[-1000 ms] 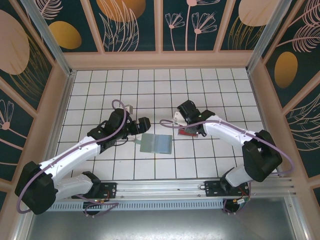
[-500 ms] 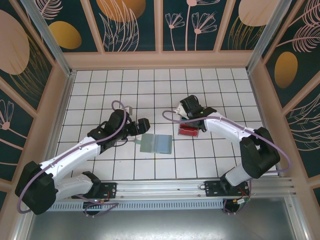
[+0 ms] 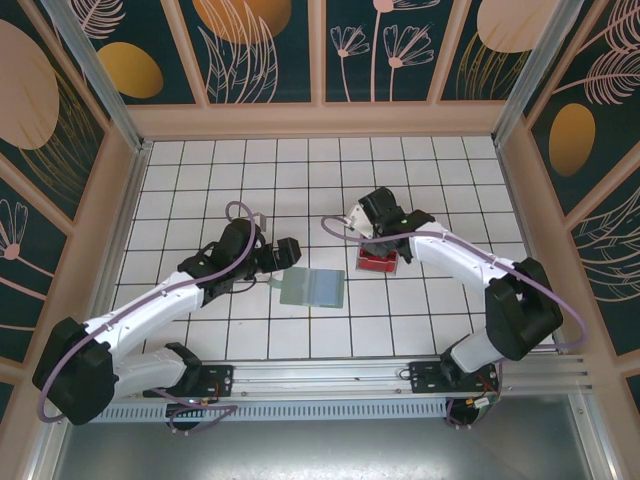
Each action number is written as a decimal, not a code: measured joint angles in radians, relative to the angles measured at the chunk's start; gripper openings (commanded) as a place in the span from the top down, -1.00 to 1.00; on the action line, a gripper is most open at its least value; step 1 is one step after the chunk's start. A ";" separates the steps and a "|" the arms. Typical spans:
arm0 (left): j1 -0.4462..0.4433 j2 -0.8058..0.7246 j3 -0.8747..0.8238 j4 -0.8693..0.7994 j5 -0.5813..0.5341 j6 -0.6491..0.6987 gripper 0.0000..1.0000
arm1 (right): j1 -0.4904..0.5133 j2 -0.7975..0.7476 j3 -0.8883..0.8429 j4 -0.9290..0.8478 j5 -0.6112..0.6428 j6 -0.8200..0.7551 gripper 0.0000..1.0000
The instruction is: Take the credit cards out of the card holder
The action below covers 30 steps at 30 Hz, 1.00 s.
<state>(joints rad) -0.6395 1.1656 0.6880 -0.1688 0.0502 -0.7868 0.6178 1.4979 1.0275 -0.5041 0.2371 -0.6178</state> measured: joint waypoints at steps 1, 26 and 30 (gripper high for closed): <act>0.000 0.000 0.000 0.000 0.000 0.000 -0.97 | 0.002 0.006 0.000 0.000 0.000 0.004 -0.02; 0.000 -0.005 0.000 0.000 -0.007 0.000 -0.97 | -0.027 0.062 0.003 0.079 0.188 0.117 -0.04; 0.006 -0.006 0.000 -0.016 -0.060 -0.001 -0.97 | -0.027 -0.042 -0.036 0.100 0.185 0.182 -0.15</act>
<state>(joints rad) -0.6331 1.1599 0.6880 -0.1844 -0.0097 -0.7876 0.5903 1.4559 0.9913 -0.4046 0.4217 -0.4355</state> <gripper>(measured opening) 0.985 0.552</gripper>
